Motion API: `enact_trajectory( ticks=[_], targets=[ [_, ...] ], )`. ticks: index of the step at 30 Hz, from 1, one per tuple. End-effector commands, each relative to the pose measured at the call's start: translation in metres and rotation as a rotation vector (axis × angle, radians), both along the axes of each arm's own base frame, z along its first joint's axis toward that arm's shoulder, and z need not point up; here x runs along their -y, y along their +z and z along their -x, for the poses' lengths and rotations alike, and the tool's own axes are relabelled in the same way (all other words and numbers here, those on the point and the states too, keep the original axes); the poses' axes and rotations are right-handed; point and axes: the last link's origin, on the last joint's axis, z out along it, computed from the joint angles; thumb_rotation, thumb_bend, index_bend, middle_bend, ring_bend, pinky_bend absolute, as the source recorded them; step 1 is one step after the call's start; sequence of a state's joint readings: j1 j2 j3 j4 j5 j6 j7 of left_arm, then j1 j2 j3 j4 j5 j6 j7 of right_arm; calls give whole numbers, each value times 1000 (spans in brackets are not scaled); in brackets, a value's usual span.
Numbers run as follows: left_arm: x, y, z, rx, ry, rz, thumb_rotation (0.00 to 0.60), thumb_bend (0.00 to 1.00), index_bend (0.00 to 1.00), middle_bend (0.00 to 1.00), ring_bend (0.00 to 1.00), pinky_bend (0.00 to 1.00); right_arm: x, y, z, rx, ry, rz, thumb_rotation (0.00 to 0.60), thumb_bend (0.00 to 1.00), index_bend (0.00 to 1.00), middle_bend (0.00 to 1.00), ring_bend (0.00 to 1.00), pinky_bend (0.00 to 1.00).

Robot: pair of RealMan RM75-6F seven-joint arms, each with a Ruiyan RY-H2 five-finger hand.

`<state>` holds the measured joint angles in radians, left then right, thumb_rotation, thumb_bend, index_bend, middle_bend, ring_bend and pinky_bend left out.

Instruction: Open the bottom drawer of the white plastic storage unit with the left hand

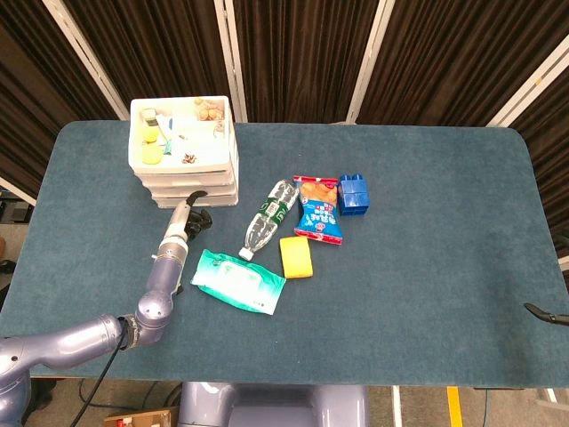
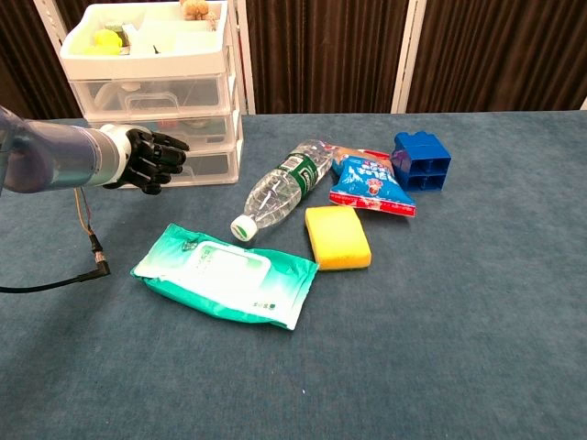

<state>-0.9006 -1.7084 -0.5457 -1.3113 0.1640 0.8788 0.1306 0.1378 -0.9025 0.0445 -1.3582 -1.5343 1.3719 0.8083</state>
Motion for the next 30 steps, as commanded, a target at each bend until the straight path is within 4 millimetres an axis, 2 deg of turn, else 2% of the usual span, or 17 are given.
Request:
enact_trajectory(
  ticks=[1, 16, 24, 28, 30],
  targets=[
    [2, 0, 0, -1, -7, 7, 600, 776, 247, 940, 871, 889, 0, 0, 0, -1, 0, 0, 600, 119, 0, 0, 0, 0],
    [25, 2, 0, 9, -57, 52, 600, 776, 255, 940, 871, 890, -1, 0, 0, -4, 3, 3, 600, 119, 0, 0, 0, 0],
    [45, 12, 11, 6, -98, 51, 600, 778, 216, 938, 871, 888, -1, 0, -1, -2, 6, 2, 600, 119, 0, 0, 0, 0],
    [71, 24, 26, -185, -261, 68, 600, 766, 185, 937, 868, 887, -2, -1, -1, -1, 4, -1, 600, 119, 0, 0, 0, 0],
    [76, 27, 30, -241, -302, 73, 600, 762, 182, 933, 862, 887, -2, -1, -2, 0, 3, -1, 600, 119, 0, 0, 0, 0]
  ],
)
